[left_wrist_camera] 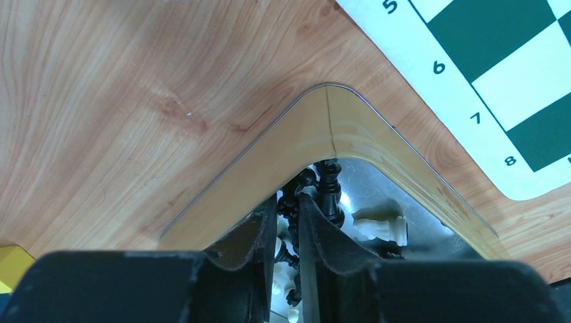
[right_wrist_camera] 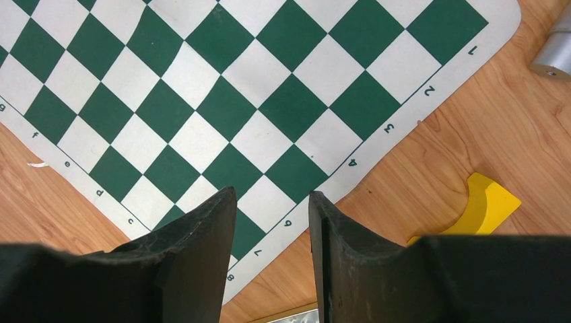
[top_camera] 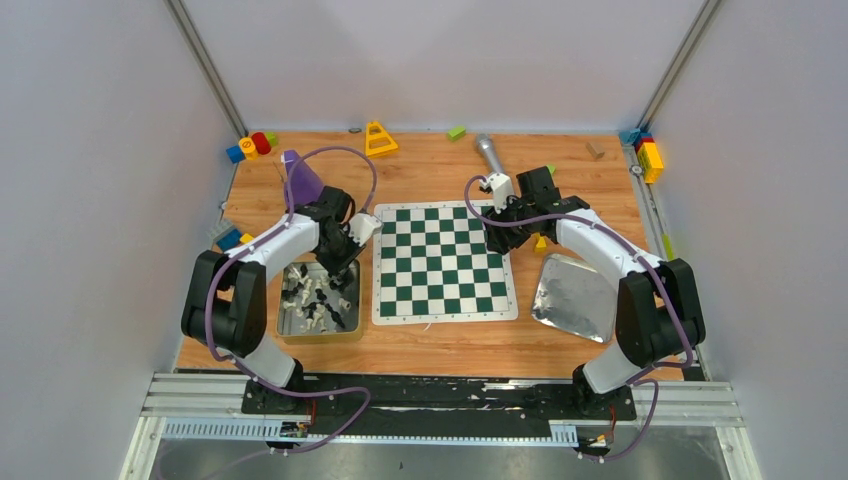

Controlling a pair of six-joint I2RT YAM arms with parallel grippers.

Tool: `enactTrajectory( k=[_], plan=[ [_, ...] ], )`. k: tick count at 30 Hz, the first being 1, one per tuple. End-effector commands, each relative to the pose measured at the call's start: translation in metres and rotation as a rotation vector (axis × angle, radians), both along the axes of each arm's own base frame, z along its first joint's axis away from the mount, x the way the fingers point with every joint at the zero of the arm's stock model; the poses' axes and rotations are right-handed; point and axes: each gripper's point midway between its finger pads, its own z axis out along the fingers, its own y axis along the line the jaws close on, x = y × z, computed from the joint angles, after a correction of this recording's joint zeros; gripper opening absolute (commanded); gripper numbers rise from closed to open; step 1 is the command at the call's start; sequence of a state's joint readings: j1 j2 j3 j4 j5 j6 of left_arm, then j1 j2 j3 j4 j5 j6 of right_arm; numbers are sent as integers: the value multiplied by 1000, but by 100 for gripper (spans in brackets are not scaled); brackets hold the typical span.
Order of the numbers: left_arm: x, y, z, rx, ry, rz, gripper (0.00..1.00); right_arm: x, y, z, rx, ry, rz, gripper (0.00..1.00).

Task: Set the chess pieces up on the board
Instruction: Pick up the chess piece from the storage box.

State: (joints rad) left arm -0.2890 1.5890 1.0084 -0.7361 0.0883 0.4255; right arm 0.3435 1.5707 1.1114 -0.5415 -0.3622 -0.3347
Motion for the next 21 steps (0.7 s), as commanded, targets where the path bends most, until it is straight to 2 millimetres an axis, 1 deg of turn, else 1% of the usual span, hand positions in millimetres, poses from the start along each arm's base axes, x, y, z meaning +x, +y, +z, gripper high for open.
enactTrajectory(
  k=[1, 3, 7, 11, 12, 13, 14, 17, 18, 19, 21],
  plan=[
    [7, -2, 2, -26, -23, 12, 23, 3, 3, 7, 23, -25, 19, 44],
    [7, -1, 6, -29, -32, 12, 19, 2, 4, 7, 23, -25, 22, 44],
    [7, -3, 22, -41, -57, 7, 13, 2, 4, 7, 24, -23, 22, 44],
    [8, -6, 47, -68, -91, 4, 10, 2, 4, 6, 24, -21, 23, 44],
    [6, -6, 53, -72, -97, 6, 9, 2, 4, 7, 24, -22, 23, 44],
    [8, -7, 63, -83, -120, 5, 9, 2, 4, 7, 24, -22, 22, 44],
    [5, -7, 68, -88, -118, 4, 9, 3, 3, 7, 24, -23, 21, 44],
    [3, -16, 89, -140, -138, -12, 9, 3, 3, 8, 23, -25, 21, 44],
    [-2, -19, 93, -151, -128, -22, 9, 3, 3, 8, 23, -25, 19, 44],
    [-3, -25, 100, -179, -134, -37, 9, 3, 3, 8, 21, -25, 19, 44],
    [-12, -38, 106, -207, -129, -92, 9, 4, 2, 8, 16, -31, 18, 44]
  ],
)
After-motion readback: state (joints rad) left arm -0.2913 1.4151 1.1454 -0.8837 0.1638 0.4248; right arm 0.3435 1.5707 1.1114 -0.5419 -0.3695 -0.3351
